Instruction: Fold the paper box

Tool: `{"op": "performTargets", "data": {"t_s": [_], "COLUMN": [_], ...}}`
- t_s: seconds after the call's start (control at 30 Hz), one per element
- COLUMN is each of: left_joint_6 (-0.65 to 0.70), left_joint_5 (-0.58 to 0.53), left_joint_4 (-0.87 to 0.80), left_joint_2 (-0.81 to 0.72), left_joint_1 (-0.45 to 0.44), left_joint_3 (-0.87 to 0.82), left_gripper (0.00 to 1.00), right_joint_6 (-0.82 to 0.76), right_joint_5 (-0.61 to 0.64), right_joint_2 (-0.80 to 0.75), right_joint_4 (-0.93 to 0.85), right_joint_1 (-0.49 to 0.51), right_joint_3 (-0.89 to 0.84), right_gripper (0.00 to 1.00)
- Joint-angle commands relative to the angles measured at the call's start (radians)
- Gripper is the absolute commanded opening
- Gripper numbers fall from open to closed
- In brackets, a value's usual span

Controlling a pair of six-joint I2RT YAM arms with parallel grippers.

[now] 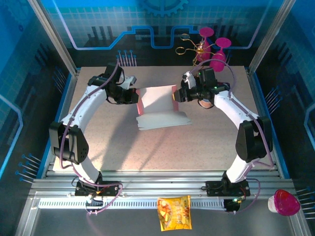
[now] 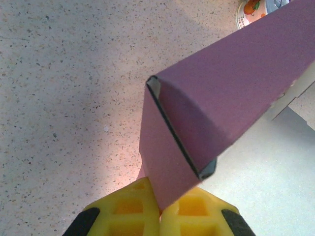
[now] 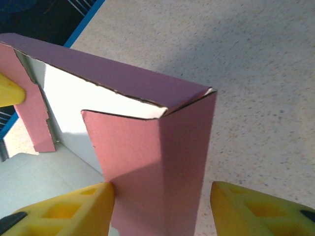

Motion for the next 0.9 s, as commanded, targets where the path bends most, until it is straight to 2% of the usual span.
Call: {"op": "performTargets", "data": {"t_s": [0.0, 0.37, 0.47, 0.57, 0.7, 0.8, 0.87], "left_joint_6": [0.014, 0.015, 0.011, 0.009, 0.008, 0.003, 0.003], "left_joint_5": [0.093, 0.103, 0.103, 0.106, 0.103, 0.095, 0.090], "left_joint_4": [0.049, 0.056, 0.061, 0.066, 0.066, 0.066, 0.064], "left_joint_2": [-0.049, -0.050, -0.050, -0.050, -0.046, -0.045, -0.043], "left_joint_1": [-0.008, -0.008, -0.008, -0.008, -0.008, -0.008, -0.008], "left_joint_3": [0.004, 0.002, 0.001, 0.001, 0.001, 0.000, 0.001], "left_gripper": [0.00, 0.00, 0.00, 0.00, 0.00, 0.00, 0.00], "right_joint_6": [0.023, 0.027, 0.027, 0.030, 0.040, 0.040, 0.049], "right_joint_5": [-0.120, -0.079, -0.044, 0.023, 0.142, 0.320, 0.420], "right_joint_2": [0.028, 0.039, 0.039, 0.033, 0.022, 0.017, 0.010], "right_joint_4": [0.011, 0.003, 0.001, 0.000, -0.003, -0.042, -0.060], "right_joint_1": [0.031, 0.034, 0.049, 0.071, 0.106, 0.151, 0.176], "right_joint_3": [0.022, 0.026, 0.030, 0.032, 0.029, 0.044, 0.051], "right_gripper": [0.56, 0.36, 0.35, 0.31, 0.18, 0.03, 0.00]}}
